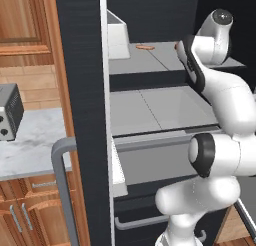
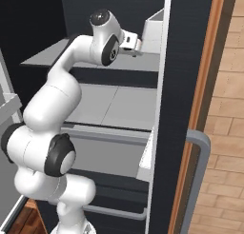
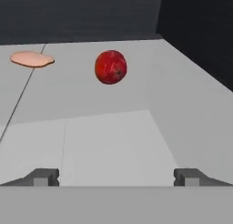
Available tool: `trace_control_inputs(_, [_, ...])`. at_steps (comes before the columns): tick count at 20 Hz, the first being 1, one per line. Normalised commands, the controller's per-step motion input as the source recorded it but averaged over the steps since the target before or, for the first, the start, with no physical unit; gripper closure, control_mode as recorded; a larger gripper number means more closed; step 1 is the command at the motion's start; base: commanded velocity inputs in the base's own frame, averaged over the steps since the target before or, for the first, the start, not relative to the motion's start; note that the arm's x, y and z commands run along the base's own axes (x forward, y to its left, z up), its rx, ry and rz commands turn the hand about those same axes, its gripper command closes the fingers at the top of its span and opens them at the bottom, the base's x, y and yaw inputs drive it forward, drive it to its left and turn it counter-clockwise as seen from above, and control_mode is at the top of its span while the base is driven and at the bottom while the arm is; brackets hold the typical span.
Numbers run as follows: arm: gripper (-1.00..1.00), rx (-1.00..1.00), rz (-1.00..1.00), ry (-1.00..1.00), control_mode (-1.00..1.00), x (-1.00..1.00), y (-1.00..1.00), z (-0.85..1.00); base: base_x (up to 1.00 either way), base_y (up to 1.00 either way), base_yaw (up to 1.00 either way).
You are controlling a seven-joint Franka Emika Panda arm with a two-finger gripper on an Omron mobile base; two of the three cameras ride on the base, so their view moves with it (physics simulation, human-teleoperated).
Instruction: Pick the tangerine and mango from the fridge and place them on the plate next to the blender to make a fruit smoothie.
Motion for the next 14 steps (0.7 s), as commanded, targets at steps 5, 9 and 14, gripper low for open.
trace_control_inputs(5, [-1.00, 0.00, -0.01, 0.00, -1.00, 0.53, 0.00, -0.01, 0.00, 0.00, 0.00])
trace_control_inputs(9, [-1.00, 0.01, 0.00, 0.05, -1.00, 0.47, 0.00, -0.04, 0.00, 0.00, 0.00])
trace_control_inputs(14, [-1.00, 0.02, 0.00, 0.04, -1.00, 0.22, -0.05, -0.11, 0.00, 0.00, 0.00])
